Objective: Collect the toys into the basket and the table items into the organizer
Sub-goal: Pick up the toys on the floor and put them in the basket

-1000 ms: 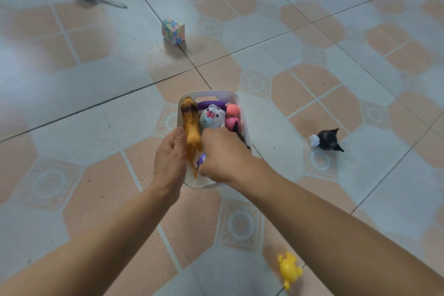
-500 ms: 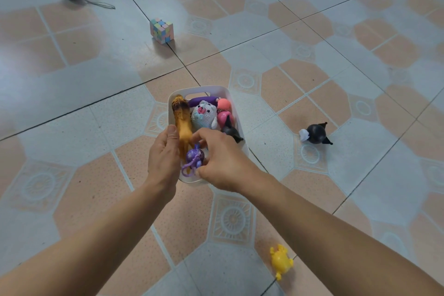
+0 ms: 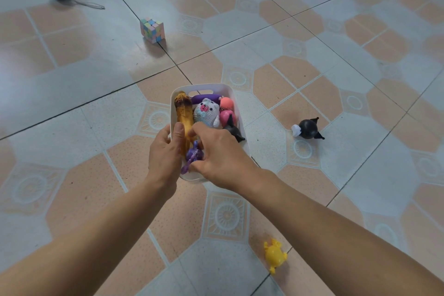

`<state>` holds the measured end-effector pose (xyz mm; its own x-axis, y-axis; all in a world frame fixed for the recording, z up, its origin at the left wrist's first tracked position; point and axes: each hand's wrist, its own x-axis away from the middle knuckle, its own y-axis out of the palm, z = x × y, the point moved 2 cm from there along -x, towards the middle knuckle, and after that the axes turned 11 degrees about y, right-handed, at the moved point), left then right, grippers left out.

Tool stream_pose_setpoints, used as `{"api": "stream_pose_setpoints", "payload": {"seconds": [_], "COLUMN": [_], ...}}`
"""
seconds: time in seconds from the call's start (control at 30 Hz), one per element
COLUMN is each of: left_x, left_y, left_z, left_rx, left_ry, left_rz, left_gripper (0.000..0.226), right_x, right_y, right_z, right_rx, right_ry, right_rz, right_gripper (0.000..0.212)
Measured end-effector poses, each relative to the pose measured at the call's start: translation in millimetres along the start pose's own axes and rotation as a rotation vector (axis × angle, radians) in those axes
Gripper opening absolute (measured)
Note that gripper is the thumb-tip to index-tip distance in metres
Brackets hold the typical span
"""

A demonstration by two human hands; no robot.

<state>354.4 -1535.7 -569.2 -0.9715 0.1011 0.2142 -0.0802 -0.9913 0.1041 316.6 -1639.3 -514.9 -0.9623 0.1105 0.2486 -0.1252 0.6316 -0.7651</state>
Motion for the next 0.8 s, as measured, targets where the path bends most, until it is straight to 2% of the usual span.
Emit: {"api": "stream_pose_setpoints", "payload": {"seconds": [0.17,0.37,0.57,0.7,0.8], "left_x": [0,0,-8,-10,-9], "left_y": [2,7,13,18,22], "left_z": [-2,-5,-9,-13,-18], "left_rx": [0.015,0.060,0.029,0.004,-0.033], "left_ry": [-0.018,-0.050,-0.038,-0.037,-0.010], "left_rz": [-0.016,-0.026,-0.007,-0.011,-0.041], "left_gripper": [0.043,0.040,0.037,0.036,0.023], "right_x": [-1,1,4,12,32], "right_y": [-7,-8,-26,-44,-54], "right_z": [6,11,20,39,64], "right_rx": [0.019,-0.002,-0.041,-0.102,-0.167], "right_ry": [0.011,0.030,0.013,-0.025,0.012], "right_rz": [0.022,-0.028,0.048,0.246,0.412], "right_gripper": [0.035,0.045,0.042,0.024,0.012]}}
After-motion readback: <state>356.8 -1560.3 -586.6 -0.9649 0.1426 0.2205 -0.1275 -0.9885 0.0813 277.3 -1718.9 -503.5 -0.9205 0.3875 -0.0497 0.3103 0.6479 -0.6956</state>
